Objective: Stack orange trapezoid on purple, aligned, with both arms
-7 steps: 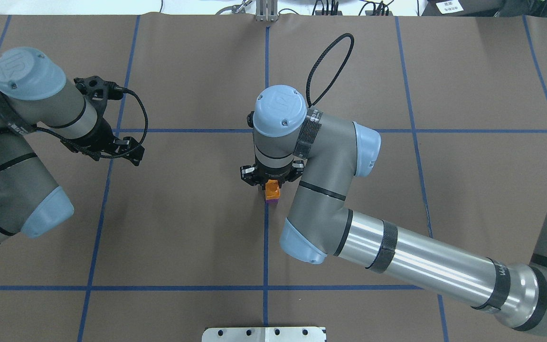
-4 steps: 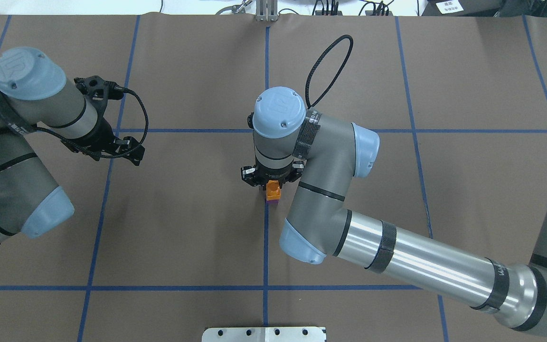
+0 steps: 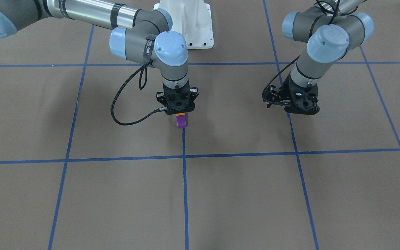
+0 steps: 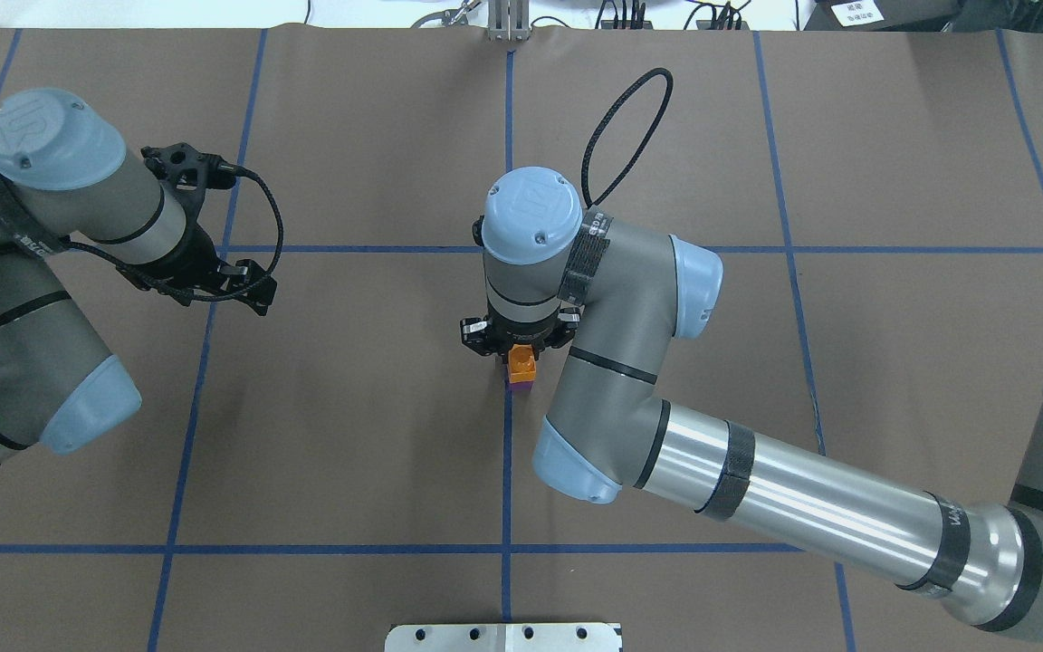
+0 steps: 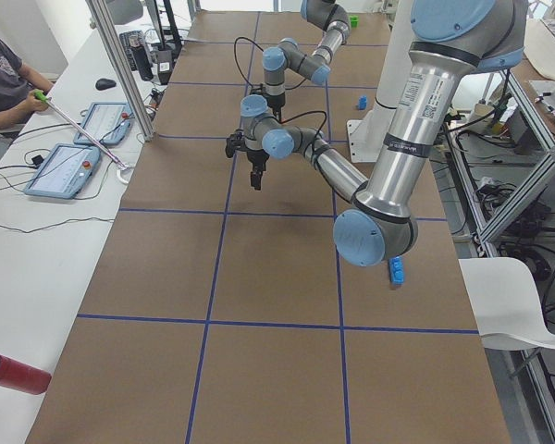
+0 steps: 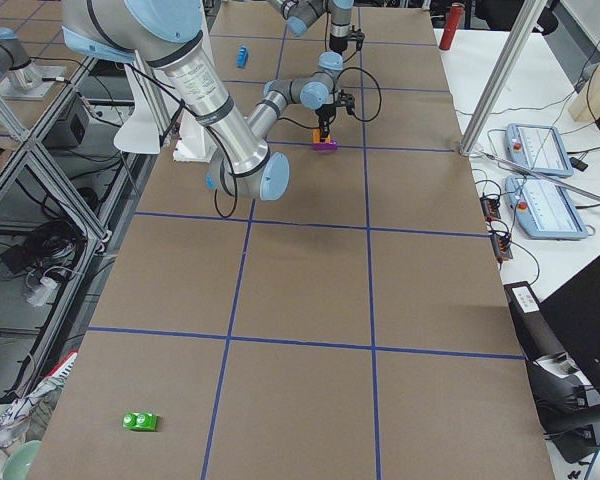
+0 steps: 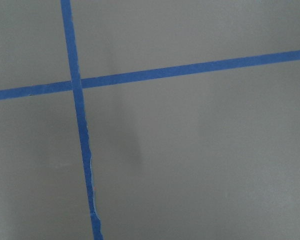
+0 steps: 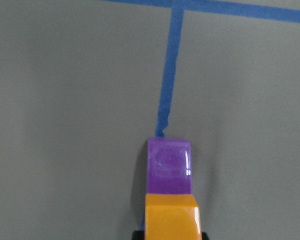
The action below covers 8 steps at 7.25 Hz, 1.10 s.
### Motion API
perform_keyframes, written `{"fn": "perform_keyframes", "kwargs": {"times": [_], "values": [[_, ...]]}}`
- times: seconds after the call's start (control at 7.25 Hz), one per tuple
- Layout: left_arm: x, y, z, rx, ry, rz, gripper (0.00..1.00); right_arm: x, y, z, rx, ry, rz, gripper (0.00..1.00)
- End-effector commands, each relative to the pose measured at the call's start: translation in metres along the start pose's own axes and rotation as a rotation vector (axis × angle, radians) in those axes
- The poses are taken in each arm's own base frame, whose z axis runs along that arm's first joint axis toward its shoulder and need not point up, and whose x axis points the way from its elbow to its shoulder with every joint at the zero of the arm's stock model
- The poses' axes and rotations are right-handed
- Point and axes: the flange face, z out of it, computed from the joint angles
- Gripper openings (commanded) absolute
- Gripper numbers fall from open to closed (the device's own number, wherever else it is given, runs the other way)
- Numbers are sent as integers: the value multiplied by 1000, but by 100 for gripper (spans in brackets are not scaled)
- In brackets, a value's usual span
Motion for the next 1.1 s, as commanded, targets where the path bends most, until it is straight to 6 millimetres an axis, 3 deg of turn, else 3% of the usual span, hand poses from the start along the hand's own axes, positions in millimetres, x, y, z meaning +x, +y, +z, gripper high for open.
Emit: {"fn": "perform_keyframes", "kwargs": {"times": [0.0, 0.28, 0.41, 0.69, 0.97], "values": [[2, 1, -3, 4, 4, 0, 100, -2, -1, -9, 16, -11, -6, 100], [-2, 2, -22, 14, 31, 8, 100, 8, -13, -52, 56, -60, 0, 100], [-30, 3, -22, 14, 11, 33, 100, 57, -15, -71, 84, -75, 27, 100], [-147, 3, -35, 22, -77, 140, 100, 210, -13, -108, 81, -89, 144, 100], [-258, -8, -61, 6, -60, 187, 100, 348, -10, -117, 68, -23, 111, 100]]}}
